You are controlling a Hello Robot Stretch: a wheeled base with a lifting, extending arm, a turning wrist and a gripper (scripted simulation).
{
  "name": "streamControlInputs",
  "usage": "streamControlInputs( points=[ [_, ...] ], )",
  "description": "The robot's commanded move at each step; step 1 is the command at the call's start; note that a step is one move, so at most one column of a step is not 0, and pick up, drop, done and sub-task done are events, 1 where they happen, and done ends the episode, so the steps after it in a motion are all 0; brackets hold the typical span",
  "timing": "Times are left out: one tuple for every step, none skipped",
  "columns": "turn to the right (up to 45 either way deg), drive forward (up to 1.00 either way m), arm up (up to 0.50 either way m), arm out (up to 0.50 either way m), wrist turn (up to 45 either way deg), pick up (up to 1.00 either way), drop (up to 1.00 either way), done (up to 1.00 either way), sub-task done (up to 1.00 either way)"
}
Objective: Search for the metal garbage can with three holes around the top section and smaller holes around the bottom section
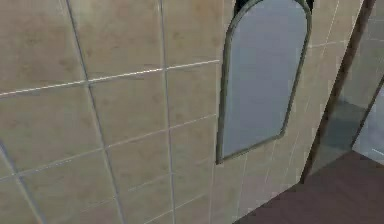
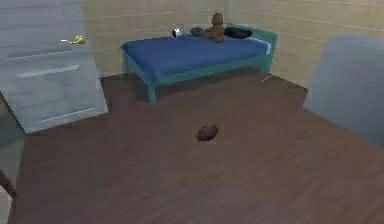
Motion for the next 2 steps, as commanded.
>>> streamControlInputs(
  points=[
    [45.0, 0.0, 0.0, 0.0, 0.0, 0.0, 0.0, 0.0, 0.0],
    [3.0, 0.0, 0.0, 0.0, 0.0, 0.0, 0.0, 0.0, 0.0]
  ],
)
